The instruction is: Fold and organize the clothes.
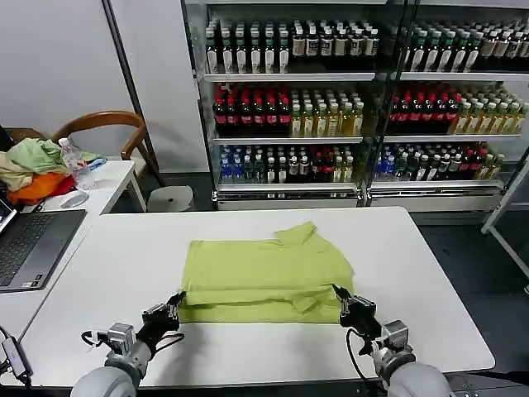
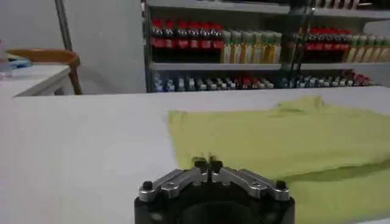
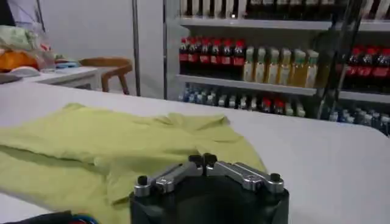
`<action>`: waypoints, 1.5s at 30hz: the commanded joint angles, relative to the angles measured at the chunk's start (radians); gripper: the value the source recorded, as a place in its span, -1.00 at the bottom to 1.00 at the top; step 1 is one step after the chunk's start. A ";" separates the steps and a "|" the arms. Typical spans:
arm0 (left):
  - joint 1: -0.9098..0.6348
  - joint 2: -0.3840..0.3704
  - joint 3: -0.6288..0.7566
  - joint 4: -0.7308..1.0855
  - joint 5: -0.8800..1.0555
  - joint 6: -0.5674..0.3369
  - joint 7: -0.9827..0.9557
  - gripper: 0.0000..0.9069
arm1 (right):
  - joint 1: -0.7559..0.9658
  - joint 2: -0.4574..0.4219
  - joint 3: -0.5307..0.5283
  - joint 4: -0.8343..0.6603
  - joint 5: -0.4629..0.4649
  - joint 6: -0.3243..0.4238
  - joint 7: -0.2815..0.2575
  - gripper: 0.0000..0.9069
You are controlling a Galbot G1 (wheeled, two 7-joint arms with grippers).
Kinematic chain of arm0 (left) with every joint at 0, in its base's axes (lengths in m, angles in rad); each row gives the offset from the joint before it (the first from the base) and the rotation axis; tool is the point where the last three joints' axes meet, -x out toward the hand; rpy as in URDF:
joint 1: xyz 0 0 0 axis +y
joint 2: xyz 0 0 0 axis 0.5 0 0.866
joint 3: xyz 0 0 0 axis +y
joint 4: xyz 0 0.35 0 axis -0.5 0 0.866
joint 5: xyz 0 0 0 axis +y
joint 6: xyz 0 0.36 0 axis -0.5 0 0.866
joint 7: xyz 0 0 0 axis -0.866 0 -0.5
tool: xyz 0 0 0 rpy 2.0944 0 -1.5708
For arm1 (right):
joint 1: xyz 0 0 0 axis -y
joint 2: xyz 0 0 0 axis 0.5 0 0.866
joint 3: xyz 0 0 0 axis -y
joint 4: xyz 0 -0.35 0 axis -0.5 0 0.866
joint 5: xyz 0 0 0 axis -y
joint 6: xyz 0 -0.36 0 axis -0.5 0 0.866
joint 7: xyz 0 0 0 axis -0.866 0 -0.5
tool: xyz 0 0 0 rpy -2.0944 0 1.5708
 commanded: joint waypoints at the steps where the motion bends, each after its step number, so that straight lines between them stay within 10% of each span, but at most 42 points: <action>1: -0.061 0.003 0.017 0.061 -0.005 -0.004 0.022 -0.89 | 0.057 0.005 -0.022 -0.045 0.005 -0.011 0.002 -1.00; 11: -0.090 -0.006 0.041 0.101 0.037 -0.005 0.031 -0.89 | 0.076 0.024 -0.051 -0.087 0.005 -0.029 0.016 -1.00; 12: -0.099 -0.009 0.046 0.108 0.055 0.000 0.025 -0.51 | 0.079 0.027 -0.054 -0.093 0.002 -0.036 0.021 -1.00; 13: -0.103 -0.009 0.049 0.111 0.057 0.000 0.024 1.00 | 0.079 0.029 -0.054 -0.094 0.001 -0.039 0.022 -0.98; 14: -0.107 -0.010 0.050 0.115 0.058 0.000 0.024 1.00 | 0.082 0.033 -0.059 -0.098 -0.002 -0.051 0.029 1.00; 45: 0.038 -0.020 0.031 -0.048 -0.025 0.104 -0.150 1.00 | -0.172 -0.002 0.113 0.071 0.025 -0.117 0.106 1.00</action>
